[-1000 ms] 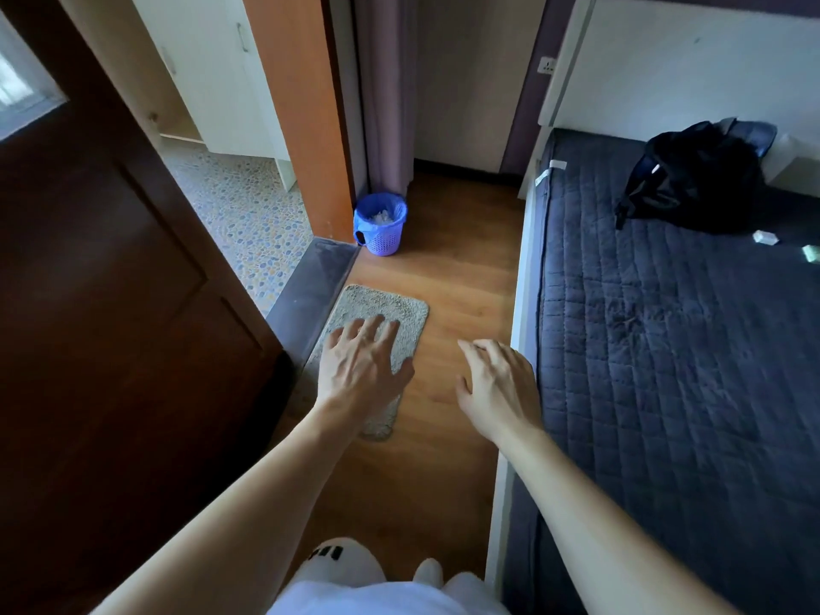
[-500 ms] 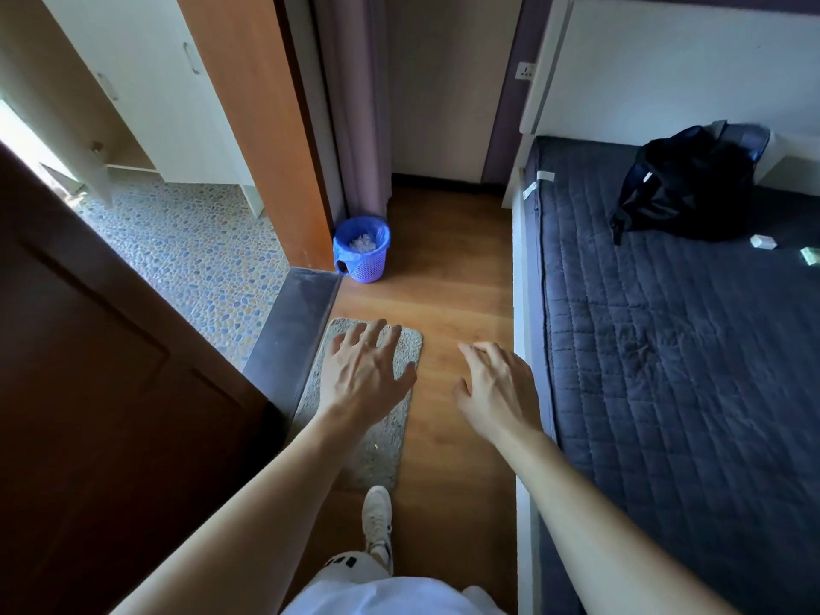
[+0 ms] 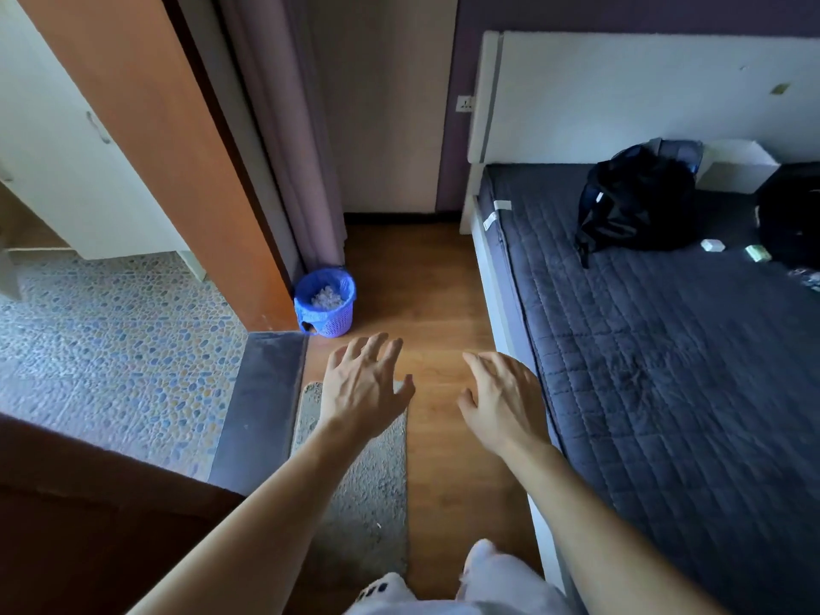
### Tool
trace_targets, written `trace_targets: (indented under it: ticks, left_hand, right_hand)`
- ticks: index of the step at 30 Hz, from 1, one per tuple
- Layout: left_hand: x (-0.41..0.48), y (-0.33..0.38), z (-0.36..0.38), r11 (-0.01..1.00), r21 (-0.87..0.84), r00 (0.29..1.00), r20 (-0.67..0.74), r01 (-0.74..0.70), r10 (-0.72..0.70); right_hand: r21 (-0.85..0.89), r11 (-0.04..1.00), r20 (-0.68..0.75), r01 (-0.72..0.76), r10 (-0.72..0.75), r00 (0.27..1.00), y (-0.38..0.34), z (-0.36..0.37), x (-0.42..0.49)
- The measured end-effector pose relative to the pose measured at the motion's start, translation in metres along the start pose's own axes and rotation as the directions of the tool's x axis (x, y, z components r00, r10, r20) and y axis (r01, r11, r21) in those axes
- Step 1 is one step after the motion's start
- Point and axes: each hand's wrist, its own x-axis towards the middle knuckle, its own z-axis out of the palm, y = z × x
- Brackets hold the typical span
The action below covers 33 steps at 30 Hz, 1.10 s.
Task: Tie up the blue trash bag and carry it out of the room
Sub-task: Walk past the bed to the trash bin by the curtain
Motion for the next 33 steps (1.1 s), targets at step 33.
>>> trace_targets:
  ticks: [33]
  left_hand:
    - [0.443, 0.006, 0.086, 0.974, 0.003, 0.974, -0.006, 0.224, -0.224]
  right_hand:
    - [0.121, 0.982, 0.030, 0.141, -0.146, 0.989, 0.139, 0.030, 0.471]
